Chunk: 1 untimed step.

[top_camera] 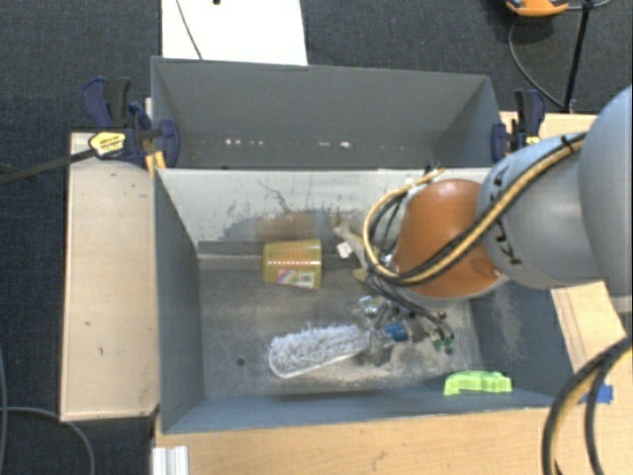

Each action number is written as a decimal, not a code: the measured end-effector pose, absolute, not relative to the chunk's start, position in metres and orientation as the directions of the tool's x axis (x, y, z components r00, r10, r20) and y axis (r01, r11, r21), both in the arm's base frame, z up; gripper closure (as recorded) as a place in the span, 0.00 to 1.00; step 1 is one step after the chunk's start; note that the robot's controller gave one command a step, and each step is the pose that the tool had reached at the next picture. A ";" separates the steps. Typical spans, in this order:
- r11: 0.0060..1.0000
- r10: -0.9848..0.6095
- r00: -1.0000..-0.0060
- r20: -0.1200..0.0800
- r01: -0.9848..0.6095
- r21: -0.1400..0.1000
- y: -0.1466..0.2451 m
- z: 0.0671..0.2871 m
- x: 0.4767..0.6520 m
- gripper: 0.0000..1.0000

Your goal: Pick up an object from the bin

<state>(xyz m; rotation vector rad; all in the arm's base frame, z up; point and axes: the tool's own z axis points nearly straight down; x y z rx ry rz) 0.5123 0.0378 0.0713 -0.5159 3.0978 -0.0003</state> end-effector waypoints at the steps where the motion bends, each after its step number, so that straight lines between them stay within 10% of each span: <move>1: 0.946 -0.325 -0.946 0.000 -0.325 0.000 0.038 0.075 0.511 1.00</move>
Offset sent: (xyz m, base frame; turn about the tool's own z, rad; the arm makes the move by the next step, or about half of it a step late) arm 0.0000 0.0001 0.0826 0.0000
